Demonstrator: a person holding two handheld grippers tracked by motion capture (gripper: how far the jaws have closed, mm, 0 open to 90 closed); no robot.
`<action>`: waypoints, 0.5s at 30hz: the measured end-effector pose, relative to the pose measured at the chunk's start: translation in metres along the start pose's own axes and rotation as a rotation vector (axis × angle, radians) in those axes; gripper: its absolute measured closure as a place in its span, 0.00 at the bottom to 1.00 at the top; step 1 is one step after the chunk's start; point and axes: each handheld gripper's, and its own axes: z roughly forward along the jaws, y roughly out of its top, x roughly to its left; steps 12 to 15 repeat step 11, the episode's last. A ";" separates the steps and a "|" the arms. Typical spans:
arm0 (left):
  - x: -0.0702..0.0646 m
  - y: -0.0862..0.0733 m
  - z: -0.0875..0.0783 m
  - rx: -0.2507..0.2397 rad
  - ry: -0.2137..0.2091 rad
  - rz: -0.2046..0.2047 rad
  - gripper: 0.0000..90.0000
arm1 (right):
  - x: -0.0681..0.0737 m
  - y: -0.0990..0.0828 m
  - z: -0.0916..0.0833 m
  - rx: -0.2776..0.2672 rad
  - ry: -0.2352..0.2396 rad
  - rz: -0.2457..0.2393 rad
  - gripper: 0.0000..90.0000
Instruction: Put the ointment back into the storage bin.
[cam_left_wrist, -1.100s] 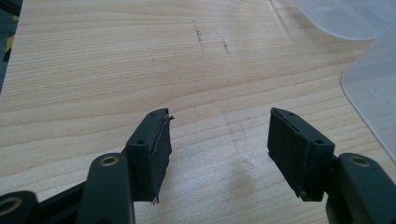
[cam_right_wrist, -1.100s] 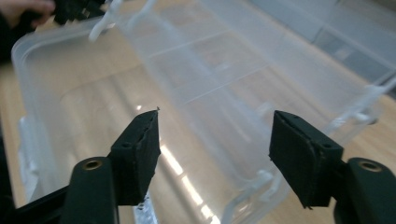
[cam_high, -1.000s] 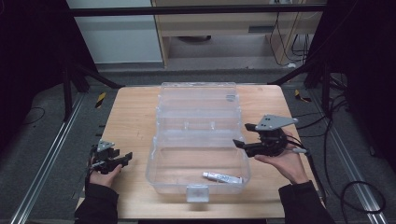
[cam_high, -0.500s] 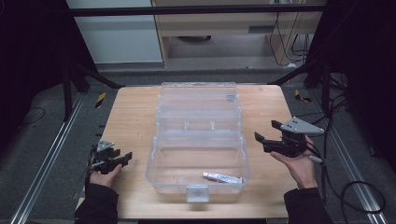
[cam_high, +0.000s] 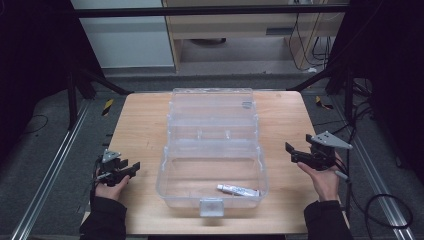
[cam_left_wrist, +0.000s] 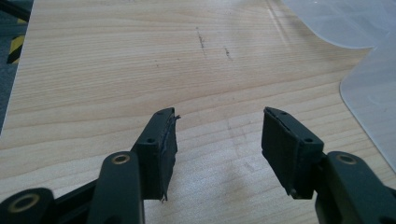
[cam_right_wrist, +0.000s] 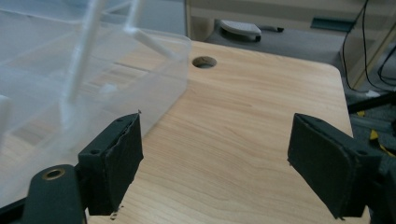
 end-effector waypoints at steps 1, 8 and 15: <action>0.000 0.000 0.000 -0.001 0.001 -0.002 0.49 | -0.002 -0.004 0.002 0.001 -0.014 0.009 0.20; 0.002 -0.001 0.002 -0.004 0.017 -0.002 0.42 | -0.012 -0.024 0.013 0.077 -0.049 0.021 0.18; 0.002 -0.001 0.002 -0.007 0.018 0.000 0.40 | -0.014 -0.028 0.016 0.086 -0.055 0.013 0.18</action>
